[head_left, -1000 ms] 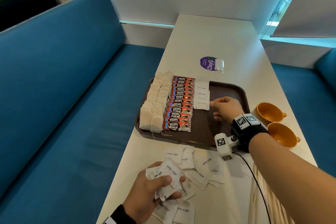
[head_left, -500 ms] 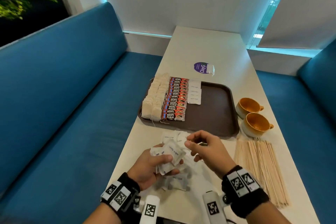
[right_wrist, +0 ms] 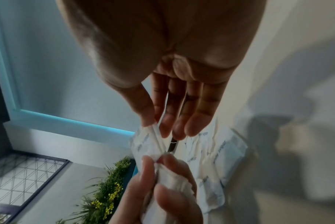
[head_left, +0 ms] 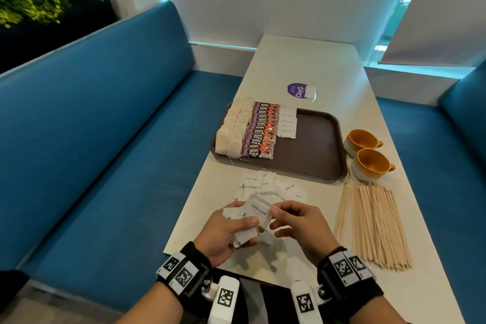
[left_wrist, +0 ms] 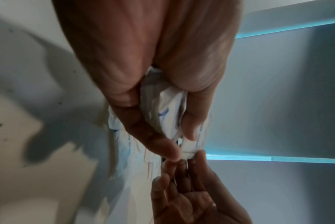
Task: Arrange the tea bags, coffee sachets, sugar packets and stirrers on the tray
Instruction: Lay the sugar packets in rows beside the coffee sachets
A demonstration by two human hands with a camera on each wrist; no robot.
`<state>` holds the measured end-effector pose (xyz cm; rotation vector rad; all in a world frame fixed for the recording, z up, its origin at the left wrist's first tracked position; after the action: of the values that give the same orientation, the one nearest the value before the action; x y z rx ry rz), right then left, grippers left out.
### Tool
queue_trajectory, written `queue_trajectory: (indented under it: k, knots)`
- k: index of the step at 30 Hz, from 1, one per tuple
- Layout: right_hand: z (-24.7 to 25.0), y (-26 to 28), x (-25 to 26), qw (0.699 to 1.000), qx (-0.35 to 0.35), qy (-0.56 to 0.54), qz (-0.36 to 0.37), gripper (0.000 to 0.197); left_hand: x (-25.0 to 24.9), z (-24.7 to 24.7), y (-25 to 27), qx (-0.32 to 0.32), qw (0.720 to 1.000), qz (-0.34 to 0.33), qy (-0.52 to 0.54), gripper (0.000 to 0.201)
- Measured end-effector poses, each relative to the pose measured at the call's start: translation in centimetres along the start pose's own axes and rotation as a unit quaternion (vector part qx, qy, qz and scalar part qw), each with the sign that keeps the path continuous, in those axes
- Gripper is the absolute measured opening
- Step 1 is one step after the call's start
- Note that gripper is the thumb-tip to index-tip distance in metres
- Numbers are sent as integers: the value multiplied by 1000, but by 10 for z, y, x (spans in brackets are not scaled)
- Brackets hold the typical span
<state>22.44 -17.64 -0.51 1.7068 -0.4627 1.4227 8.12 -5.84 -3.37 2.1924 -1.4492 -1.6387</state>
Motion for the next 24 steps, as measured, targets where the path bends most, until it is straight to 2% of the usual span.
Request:
queue_trajectory:
  k: [2, 5, 11, 14, 17, 21, 24]
  knots:
    - [2, 1, -1, 999, -5, -30, -19, 9, 2, 0, 2, -8, 1000, 9, -4, 59]
    - [5, 0, 0, 998, -24, -57, -34, 6, 2, 0, 5, -17, 1000, 16, 7, 41]
    - [5, 4, 7, 999, -9, 22, 30, 9, -2, -8, 9, 3, 998, 2, -57, 26]
    - [4, 8, 11, 998, -17, 21, 56, 8, -1, -13, 11, -1, 996, -5, -87, 32]
    - [5, 9, 13, 997, -5, 0, 83, 23, -1, -16, 11, -18, 997, -3, -72, 34]
    - [9, 7, 11, 991, 21, 50, 119, 15, -5, -15, 9, -37, 997, -8, -68, 38]
    - [10, 5, 9, 991, 19, 63, 118, 21, -7, -14, 6, -57, 996, -9, -61, 28]
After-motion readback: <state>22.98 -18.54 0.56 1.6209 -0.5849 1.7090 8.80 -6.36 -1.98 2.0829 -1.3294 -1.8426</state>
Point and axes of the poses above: each hand's wrist, its own y-axis away from the middle knuckle, its own z-axis out of the back of the hand, x = y × z, the point moved 3 cm from there along -y, towards the middle knuckle, and after that the axes turned 14 degrees about -x, right-handed, at the moved point
